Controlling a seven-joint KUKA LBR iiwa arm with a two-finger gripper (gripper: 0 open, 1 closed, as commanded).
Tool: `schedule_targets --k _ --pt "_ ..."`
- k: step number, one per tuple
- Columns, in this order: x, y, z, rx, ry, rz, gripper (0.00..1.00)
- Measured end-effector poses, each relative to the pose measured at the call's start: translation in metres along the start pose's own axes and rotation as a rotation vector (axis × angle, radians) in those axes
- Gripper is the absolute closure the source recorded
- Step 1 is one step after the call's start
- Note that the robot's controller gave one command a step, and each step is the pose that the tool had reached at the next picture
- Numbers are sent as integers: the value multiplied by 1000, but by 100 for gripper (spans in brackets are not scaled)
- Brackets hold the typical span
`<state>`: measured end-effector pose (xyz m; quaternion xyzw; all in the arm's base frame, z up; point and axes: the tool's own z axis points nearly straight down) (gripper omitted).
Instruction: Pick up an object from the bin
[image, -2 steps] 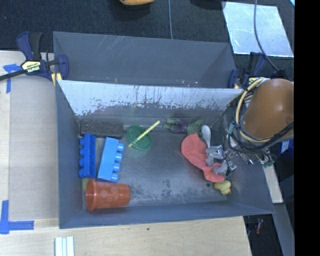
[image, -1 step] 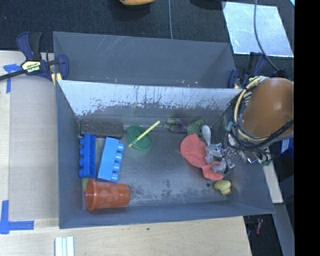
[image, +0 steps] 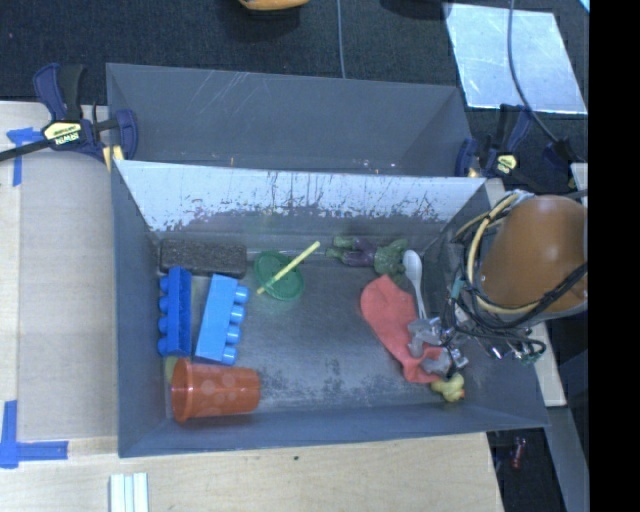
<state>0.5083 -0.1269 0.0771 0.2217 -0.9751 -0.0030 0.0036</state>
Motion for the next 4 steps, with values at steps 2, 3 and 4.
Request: schedule_targets --k 2,3,4 --pt "-4 -26 5 1 -9 189 100" --pt "-9 -31 6 0 -5 247 100" --pt "-9 -33 -51 4 -13 236 100"
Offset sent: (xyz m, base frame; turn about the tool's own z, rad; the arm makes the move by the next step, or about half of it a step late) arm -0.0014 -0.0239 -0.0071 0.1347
